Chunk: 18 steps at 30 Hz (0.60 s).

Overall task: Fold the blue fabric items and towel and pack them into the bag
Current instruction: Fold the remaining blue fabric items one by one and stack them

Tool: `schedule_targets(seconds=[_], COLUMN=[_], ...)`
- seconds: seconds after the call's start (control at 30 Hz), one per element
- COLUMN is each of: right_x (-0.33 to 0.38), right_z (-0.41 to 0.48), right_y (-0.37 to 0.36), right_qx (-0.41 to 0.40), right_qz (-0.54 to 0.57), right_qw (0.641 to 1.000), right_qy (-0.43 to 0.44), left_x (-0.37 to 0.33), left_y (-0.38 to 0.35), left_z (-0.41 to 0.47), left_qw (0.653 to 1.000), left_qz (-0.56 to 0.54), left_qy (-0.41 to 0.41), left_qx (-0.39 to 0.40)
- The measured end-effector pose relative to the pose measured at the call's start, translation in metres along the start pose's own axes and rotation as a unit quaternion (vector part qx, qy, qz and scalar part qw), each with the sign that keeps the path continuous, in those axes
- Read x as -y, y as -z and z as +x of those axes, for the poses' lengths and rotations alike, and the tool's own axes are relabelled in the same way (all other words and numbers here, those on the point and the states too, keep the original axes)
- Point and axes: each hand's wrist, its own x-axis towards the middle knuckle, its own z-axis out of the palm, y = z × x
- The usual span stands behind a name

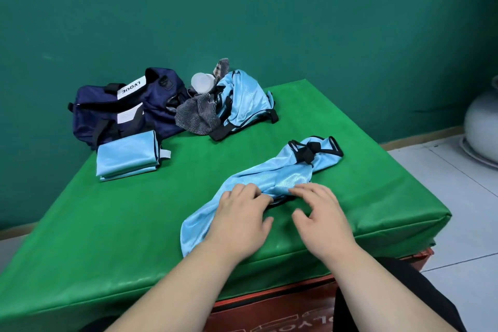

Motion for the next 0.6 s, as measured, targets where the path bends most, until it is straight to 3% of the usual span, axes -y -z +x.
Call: schedule_targets(seconds=[0.17,0.3,0.43,0.6], right_x=[-0.002,-0.003,-0.004,0.002], right_z=[0.008,0.011,0.016,0.019], right_y=[-0.001,-0.002,-0.001,0.002], right_qx=[0.011,0.054,0.06,0.078], right_qz=[-0.018,-0.069,-0.063,-0.042], right_qw=[1.0,0.996,0.996,0.996], right_qy=[-0.008,-0.004,-0.004,-0.007], left_x=[-0.005,-0.002,0.01,0.037], left_y=[-0.016,-0.017,0.006,0.044], left_z=[0.02,0.026,0.016,-0.01], left_qw=[0.996,0.995,0.999,0.982], left_qz=[0.091,0.095,-0.017,-0.166], left_qy=[-0.017,-0.029,-0.013,0.075], left_qx=[-0.015,-0.023,0.029,0.047])
